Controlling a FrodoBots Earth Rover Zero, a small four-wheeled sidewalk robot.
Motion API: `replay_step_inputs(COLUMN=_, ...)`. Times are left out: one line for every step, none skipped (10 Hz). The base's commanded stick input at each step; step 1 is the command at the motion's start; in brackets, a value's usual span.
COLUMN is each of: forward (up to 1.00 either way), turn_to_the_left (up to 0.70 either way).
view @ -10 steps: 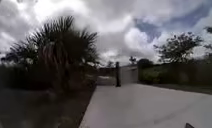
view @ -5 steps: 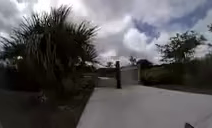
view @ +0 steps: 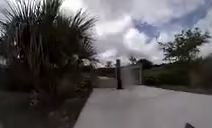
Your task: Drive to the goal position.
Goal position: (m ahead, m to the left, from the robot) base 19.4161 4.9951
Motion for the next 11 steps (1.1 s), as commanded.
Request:
replay_step_inputs(forward=0.69, turn_to_the_left=0.01)
replay_step_inputs(forward=0.69, turn_to_the_left=0.01)
replay_step_inputs(forward=0.69, turn_to_the_left=0.01)
replay_step_inputs(forward=0.69, turn_to_the_left=0.01)
replay_step_inputs(forward=0.69, turn_to_the_left=0.01)
replay_step_inputs(forward=0.69, turn_to_the_left=0.01)
replay_step_inputs(forward=0.69, turn_to_the_left=0.01)
replay_step_inputs(forward=0.69, turn_to_the_left=0.01)
replay_step_inputs(forward=0.69, turn_to_the_left=0.01)
replay_step_inputs(forward=0.69, turn_to_the_left=0.01)
replay_step_inputs(forward=0.69, turn_to_the_left=0.01)
